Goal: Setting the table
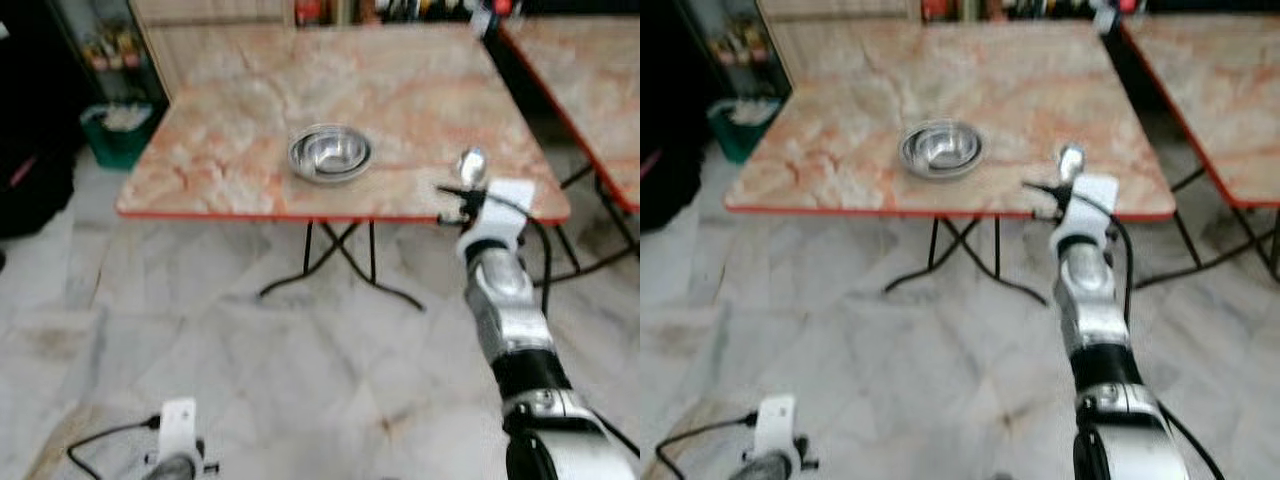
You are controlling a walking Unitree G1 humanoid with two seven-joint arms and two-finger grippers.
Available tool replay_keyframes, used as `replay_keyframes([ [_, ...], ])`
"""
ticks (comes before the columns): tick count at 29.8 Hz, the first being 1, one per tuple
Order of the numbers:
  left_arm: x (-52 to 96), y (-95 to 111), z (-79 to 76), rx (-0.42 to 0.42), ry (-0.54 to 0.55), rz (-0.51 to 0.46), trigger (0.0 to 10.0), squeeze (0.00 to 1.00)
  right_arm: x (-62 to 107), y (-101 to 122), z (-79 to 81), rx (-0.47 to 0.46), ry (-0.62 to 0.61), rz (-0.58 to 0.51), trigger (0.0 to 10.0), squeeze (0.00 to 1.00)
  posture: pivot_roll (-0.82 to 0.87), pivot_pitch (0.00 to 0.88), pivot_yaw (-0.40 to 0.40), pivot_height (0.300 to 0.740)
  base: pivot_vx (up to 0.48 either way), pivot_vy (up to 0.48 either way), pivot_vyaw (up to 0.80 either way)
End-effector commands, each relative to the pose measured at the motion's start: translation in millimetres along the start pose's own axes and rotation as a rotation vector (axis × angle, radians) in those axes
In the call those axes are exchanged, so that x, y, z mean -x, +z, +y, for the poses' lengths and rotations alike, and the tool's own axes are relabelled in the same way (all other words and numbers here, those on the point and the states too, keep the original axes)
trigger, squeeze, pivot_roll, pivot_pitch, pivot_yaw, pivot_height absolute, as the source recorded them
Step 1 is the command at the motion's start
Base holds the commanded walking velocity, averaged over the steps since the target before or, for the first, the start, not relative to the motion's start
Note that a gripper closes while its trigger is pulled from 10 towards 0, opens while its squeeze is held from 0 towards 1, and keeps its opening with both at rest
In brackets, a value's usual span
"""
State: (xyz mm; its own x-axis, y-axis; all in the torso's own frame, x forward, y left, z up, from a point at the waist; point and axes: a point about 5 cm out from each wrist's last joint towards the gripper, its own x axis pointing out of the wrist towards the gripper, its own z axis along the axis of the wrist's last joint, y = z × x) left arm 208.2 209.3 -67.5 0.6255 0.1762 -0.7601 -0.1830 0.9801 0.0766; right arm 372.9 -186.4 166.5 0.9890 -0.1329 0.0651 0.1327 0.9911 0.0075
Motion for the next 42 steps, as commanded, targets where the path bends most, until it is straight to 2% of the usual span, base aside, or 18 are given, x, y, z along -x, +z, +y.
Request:
replay_keyframes([
  [1, 1.4, -8.3, 11.0, -0.010, 0.027, 0.032, 10.0, 0.00, -0.3, 3.9, 12.9, -0.007, 0.040, -0.015, 10.0, 0.00, 0.00, 0.125, 0.029, 0.740, 0.304, 0.000, 0.00],
  [3, 1.4, -8.2, 10.8, -0.008, 0.028, 0.032, 10.0, 0.00, -0.3, 4.1, 12.6, -0.005, 0.041, -0.018, 10.0, 0.00, 0.00, 0.126, 0.028, 0.740, 0.304, 0.000, 0.00],
  [6, 1.4, -8.4, 10.7, -0.006, 0.030, 0.033, 10.0, 0.00, 0.7, 3.4, 13.2, 0.045, 0.060, -0.018, 10.0, 0.00, 0.00, 0.126, 0.028, 0.740, 0.304, 0.000, 0.15],
  [10, 1.4, -8.3, 10.9, -0.006, 0.031, 0.034, 10.0, 0.00, 1.2, 3.5, 14.1, 0.031, 0.062, -0.025, 10.0, 0.00, 0.01, 0.129, 0.029, 0.740, 0.305, 0.000, 0.75],
  [12, 1.3, -7.9, 11.4, -0.008, 0.033, 0.033, 10.0, 0.00, 0.9, 3.6, 13.8, -0.004, 0.054, -0.020, 10.0, 0.00, 0.00, 0.130, 0.030, 0.740, 0.302, 0.000, 0.00],
  [42, 0.9, -5.7, 12.4, -0.011, 0.037, 0.032, 10.0, 0.00, 2.0, 1.2, 8.7, -0.005, 0.036, -0.015, 10.0, 0.00, 0.00, 0.144, 0.037, 0.740, 0.306, 0.000, 0.00],
])
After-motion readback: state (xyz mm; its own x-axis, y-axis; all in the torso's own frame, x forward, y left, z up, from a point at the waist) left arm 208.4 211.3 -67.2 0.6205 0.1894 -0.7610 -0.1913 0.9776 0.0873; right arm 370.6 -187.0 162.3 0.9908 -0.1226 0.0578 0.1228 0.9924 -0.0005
